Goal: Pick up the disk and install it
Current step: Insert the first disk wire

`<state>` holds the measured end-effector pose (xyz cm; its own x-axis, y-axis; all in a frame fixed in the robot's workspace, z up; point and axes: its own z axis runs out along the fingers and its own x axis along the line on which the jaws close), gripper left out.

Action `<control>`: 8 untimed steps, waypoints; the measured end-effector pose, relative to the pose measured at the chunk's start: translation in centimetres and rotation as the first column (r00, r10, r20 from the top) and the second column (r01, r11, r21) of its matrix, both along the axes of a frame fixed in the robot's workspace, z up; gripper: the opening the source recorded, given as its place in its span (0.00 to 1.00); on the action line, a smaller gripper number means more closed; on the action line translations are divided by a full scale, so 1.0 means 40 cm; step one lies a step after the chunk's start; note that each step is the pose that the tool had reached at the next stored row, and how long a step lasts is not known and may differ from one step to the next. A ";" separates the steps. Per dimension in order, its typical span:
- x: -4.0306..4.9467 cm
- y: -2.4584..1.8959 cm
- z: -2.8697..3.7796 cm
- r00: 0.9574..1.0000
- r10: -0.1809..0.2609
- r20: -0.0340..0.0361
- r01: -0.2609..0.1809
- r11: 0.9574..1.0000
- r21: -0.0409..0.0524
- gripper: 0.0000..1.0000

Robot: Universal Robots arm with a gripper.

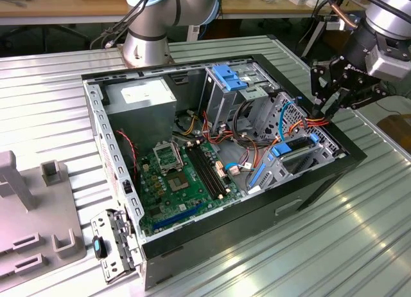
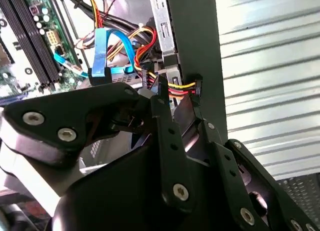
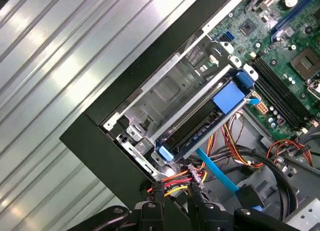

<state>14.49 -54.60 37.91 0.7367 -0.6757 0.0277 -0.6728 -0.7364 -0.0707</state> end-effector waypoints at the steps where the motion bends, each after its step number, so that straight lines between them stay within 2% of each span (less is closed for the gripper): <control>1: 0.001 0.000 -0.003 0.999 0.046 0.000 -0.046 0.999 0.000 0.33; 3: 0.002 0.000 -0.005 0.996 0.086 0.000 -0.086 0.996 0.000 0.33; 5: 0.007 0.000 -0.007 0.991 0.135 0.000 -0.135 0.991 0.000 0.33; 8: 0.012 0.000 -0.007 0.988 0.153 0.000 -0.153 0.988 0.000 0.33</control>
